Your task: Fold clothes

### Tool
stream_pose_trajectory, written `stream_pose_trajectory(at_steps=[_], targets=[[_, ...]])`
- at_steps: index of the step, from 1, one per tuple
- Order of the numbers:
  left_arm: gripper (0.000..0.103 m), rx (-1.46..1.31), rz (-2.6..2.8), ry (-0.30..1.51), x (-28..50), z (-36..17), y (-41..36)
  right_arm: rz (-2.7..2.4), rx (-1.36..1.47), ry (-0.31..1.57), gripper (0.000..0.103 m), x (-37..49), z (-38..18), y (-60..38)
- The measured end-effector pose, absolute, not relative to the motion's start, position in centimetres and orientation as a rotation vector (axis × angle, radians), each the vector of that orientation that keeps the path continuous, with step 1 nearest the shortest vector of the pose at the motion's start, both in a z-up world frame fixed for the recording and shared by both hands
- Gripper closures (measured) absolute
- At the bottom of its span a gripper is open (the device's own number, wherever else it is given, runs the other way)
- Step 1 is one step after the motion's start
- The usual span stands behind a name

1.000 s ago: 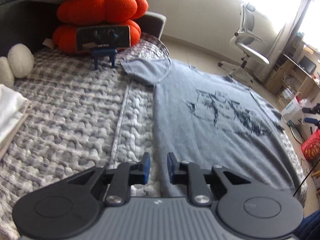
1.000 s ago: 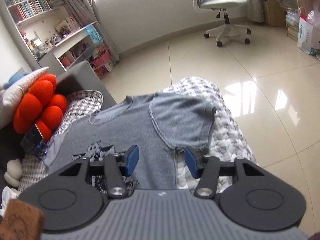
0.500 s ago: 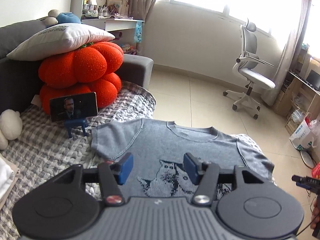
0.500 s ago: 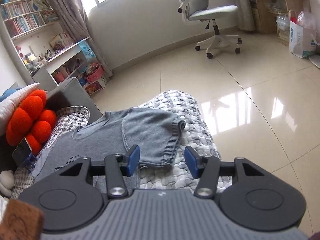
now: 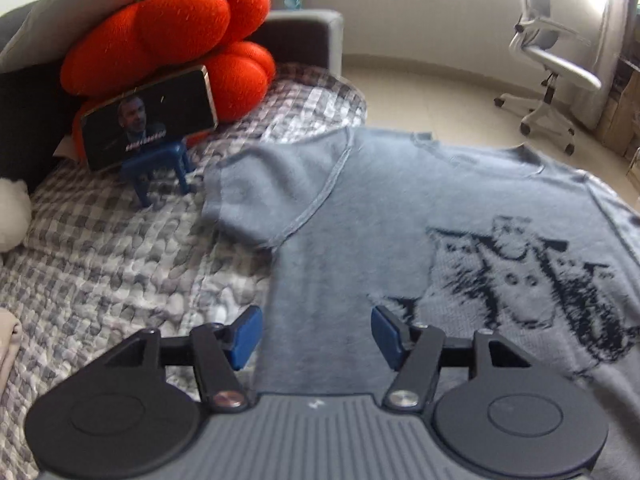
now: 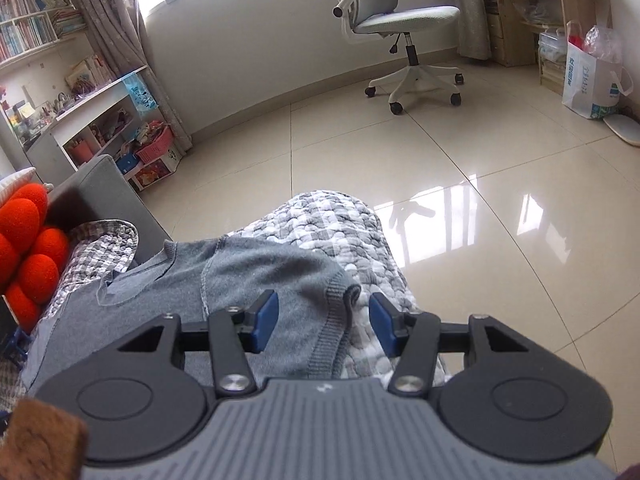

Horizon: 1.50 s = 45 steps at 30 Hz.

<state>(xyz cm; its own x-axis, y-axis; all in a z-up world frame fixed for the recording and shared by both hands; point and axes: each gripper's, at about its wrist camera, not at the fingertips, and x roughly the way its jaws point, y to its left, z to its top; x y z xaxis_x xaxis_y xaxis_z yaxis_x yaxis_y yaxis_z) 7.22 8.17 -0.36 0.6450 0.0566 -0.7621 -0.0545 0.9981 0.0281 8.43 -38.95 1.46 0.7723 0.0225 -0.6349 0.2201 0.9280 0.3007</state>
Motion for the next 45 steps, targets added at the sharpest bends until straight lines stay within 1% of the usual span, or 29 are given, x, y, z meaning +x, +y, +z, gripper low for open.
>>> stream_pose_trajectory(at_steps=[1,3,13,14,15,16,17,19,28,31,32,33,34,35,36,37,38,40,43,44,45], targets=[[0.041,-0.010,0.067,0.837,7.3,0.0,8.8,-0.115,0.355,0.678,0.048,9.2,1.4,-38.7],[0.031,-0.028,0.075,0.784,7.6,0.8,9.8,-0.122,0.313,0.671,0.048,10.4,0.9,-38.2],[0.030,-0.057,0.112,0.818,11.1,-1.0,10.2,-0.098,0.158,0.710,0.048,14.3,-2.2,-35.9],[0.030,-0.066,0.114,0.823,11.3,-1.2,10.3,-0.090,0.147,0.716,0.052,14.5,-2.4,-35.6],[0.030,-0.076,0.116,0.831,11.5,-1.3,10.4,-0.087,0.127,0.725,0.069,14.7,-2.5,-35.3],[0.030,-0.083,0.118,0.837,11.6,-1.5,10.5,-0.092,0.099,0.734,0.081,14.9,-2.6,-34.9],[0.030,-0.086,0.121,0.844,11.7,-1.6,10.5,-0.100,0.069,0.744,0.096,15.1,-2.7,-34.6],[0.030,-0.079,0.125,0.853,11.9,-1.9,10.4,-0.092,0.037,0.737,0.102,15.4,-2.6,-34.1],[0.030,-0.104,0.137,0.862,12.3,-2.2,11.0,-0.194,-0.001,0.652,0.103,15.9,-0.8,-34.5],[0.030,-0.117,0.130,0.866,12.3,-2.2,11.1,-0.158,-0.008,0.674,0.103,16.2,-0.9,-34.3],[0.030,-0.116,0.131,0.865,12.3,-2.2,11.1,-0.154,0.009,0.682,0.101,16.2,-1.1,-34.6],[0.030,-0.116,0.131,0.865,12.3,-2.2,11.1,-0.156,0.036,0.689,0.088,16.3,-1.2,-35.1],[0.030,-0.117,0.130,0.863,12.2,-2.2,11.1,-0.158,0.062,0.696,0.082,16.3,-1.4,-35.6],[0.030,-0.119,0.130,0.862,12.2,-2.2,11.2,-0.159,0.089,0.702,0.063,16.3,-1.6,-36.1],[0.030,-0.122,0.132,0.861,12.2,-2.2,11.2,-0.164,0.118,0.693,0.046,16.1,-1.6,-36.7],[0.030,-0.125,0.133,0.861,12.2,-2.2,11.3,-0.169,0.142,0.687,0.042,16.0,-1.6,-37.2],[0.030,-0.129,0.133,0.862,12.2,-2.2,11.3,-0.172,0.163,0.686,0.042,16.0,-1.7,-37.6],[0.030,-0.131,0.132,0.864,12.3,-2.2,11.3,-0.175,0.196,0.694,0.042,16.0,-2.1,-38.3],[0.030,-0.129,0.131,0.868,12.4,-2.3,11.1,-0.142,0.142,0.756,0.043,16.4,-3.3,-37.3],[0.030,-0.126,0.131,0.868,12.5,-2.3,11.1,-0.140,0.109,0.774,0.060,16.6,-3.6,-36.8],[0.030,-0.124,0.132,0.869,12.5,-2.3,11.0,-0.140,0.079,0.778,0.096,16.6,-3.6,-36.4]])
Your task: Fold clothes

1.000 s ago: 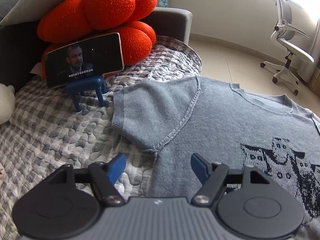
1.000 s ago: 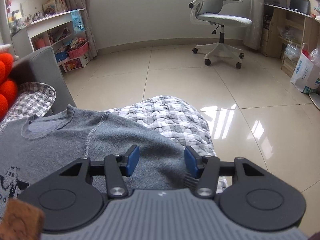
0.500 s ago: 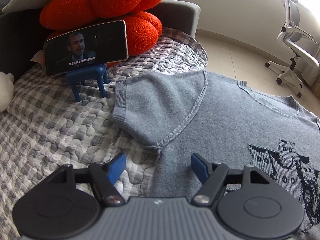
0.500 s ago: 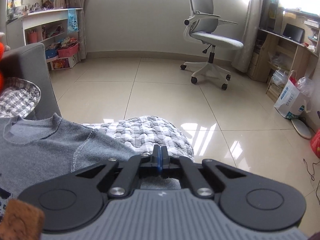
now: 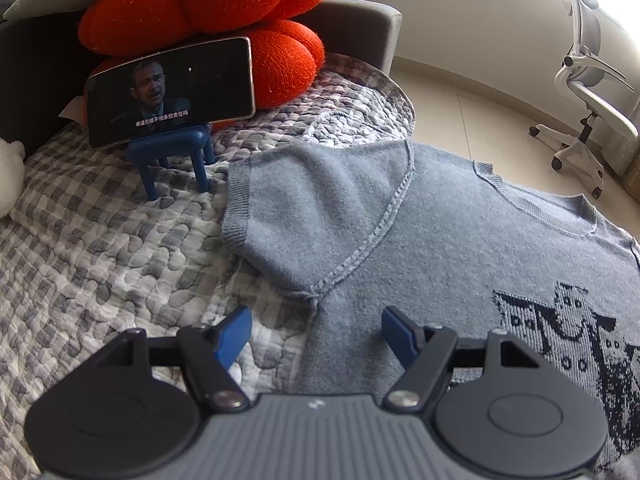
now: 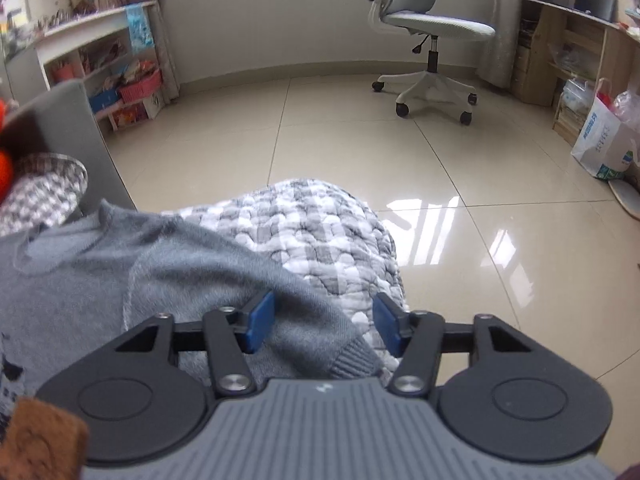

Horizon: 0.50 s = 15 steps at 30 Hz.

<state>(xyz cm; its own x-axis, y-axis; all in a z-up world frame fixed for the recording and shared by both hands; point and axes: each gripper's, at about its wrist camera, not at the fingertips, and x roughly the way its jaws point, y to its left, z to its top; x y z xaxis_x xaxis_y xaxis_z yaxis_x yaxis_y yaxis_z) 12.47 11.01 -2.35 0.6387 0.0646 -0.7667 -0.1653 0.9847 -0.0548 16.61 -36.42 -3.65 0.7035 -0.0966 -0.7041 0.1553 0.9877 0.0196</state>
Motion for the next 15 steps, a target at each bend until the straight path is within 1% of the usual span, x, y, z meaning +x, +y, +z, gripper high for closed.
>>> stream_pose_trajectory(at_steps=[1,10,15], targets=[[0.030,-0.122,0.132,0.869,12.5,-2.4,11.0,-0.139,0.055,0.777,0.098,16.6,-3.5,-36.1],[0.030,-0.110,0.144,0.864,12.5,-2.4,11.3,-0.280,-0.125,0.647,0.100,17.2,-1.3,-34.9],[0.030,-0.127,0.146,0.869,12.6,-2.4,11.6,-0.356,-0.213,0.667,0.100,19.0,-3.4,-34.1]])
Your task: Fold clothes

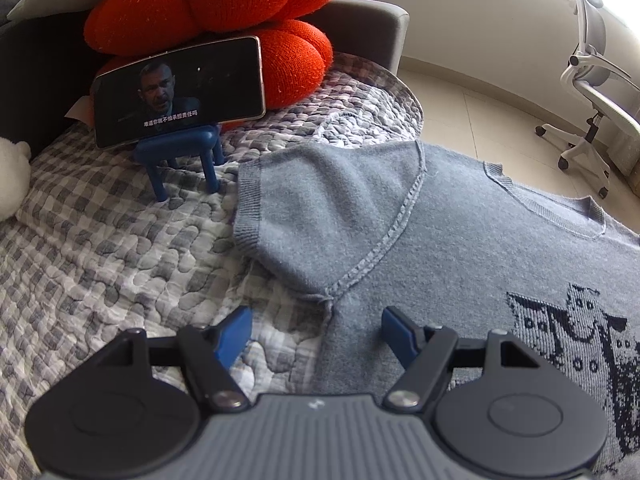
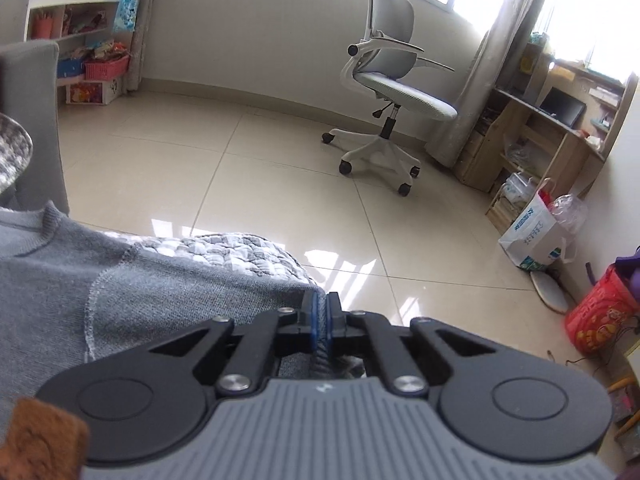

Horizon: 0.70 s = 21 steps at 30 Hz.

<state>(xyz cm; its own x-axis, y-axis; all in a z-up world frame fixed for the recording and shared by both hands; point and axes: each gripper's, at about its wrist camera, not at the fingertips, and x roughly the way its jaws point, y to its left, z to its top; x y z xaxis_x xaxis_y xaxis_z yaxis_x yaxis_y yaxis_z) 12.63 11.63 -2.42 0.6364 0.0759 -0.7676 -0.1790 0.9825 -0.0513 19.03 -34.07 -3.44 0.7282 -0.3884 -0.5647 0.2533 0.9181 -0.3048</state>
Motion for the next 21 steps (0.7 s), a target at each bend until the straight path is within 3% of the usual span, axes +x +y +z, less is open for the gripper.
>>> stream_pose_trajectory(at_steps=[12,21], targets=[[0.030,-0.112,0.127,0.874,12.6,-2.5,11.4,-0.451,-0.191,0.549,0.100,19.8,-1.8,-33.9],[0.030,-0.072,0.114,0.885,12.6,-2.9,10.9,-0.469,-0.205,0.608,0.100,21.5,-4.8,-34.1]])
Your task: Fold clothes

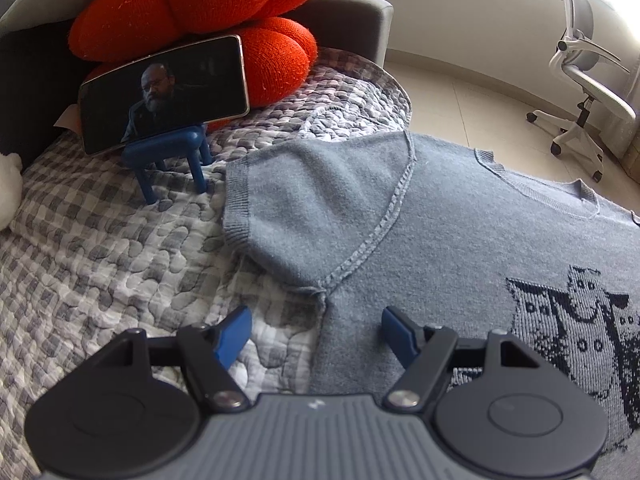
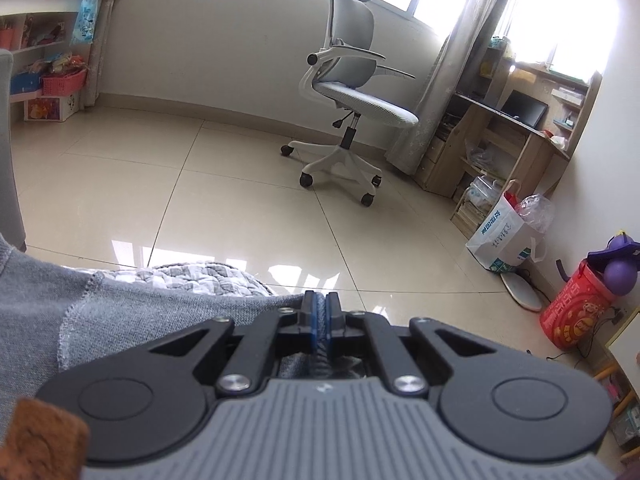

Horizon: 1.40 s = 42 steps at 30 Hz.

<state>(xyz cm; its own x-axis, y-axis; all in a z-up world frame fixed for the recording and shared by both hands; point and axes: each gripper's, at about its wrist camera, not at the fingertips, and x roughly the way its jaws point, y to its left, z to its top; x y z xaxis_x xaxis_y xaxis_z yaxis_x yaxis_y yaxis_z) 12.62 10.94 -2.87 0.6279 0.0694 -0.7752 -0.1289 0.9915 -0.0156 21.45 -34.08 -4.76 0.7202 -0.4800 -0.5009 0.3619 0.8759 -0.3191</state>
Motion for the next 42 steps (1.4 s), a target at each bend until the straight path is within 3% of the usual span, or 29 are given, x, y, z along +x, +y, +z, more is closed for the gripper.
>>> stream_pose_trajectory(at_steps=[4,6,9,10,11,12,17,20,30,42], targets=[[0.030,-0.051,0.109,0.886,12.5,-3.0,10.7,-0.408,-0.215,0.706,0.099,22.4,-6.5,-33.1],[0.029,-0.052,0.108,0.886,12.4,-2.9,10.8,-0.401,-0.258,0.725,0.088,22.2,-7.5,-32.4],[0.029,-0.068,0.105,0.879,12.1,-2.5,11.1,-0.386,-0.208,0.684,0.084,21.3,-5.3,-32.5],[0.029,-0.072,0.105,0.876,12.0,-2.4,11.2,-0.382,-0.190,0.652,0.079,20.7,-4.0,-32.6],[0.029,-0.076,0.106,0.873,11.9,-2.2,11.3,-0.382,-0.178,0.616,0.060,20.0,-2.6,-32.5],[0.029,-0.082,0.104,0.870,11.8,-2.1,11.4,-0.376,-0.173,0.587,0.051,19.3,-1.3,-32.3],[0.029,-0.103,0.097,0.862,11.0,-1.7,11.7,-0.225,-0.122,0.543,0.049,14.8,3.7,-31.2],[0.029,-0.097,0.088,0.857,10.1,-1.5,11.6,-0.143,-0.096,0.535,0.035,11.4,5.6,-30.2],[0.029,-0.055,0.047,0.847,6.8,-0.8,10.9,0.132,0.090,0.487,0.035,0.6,9.9,-25.5],[0.029,-0.161,-0.040,0.836,-0.5,1.6,11.2,0.269,0.033,0.555,0.035,-8.4,6.5,-20.9]])
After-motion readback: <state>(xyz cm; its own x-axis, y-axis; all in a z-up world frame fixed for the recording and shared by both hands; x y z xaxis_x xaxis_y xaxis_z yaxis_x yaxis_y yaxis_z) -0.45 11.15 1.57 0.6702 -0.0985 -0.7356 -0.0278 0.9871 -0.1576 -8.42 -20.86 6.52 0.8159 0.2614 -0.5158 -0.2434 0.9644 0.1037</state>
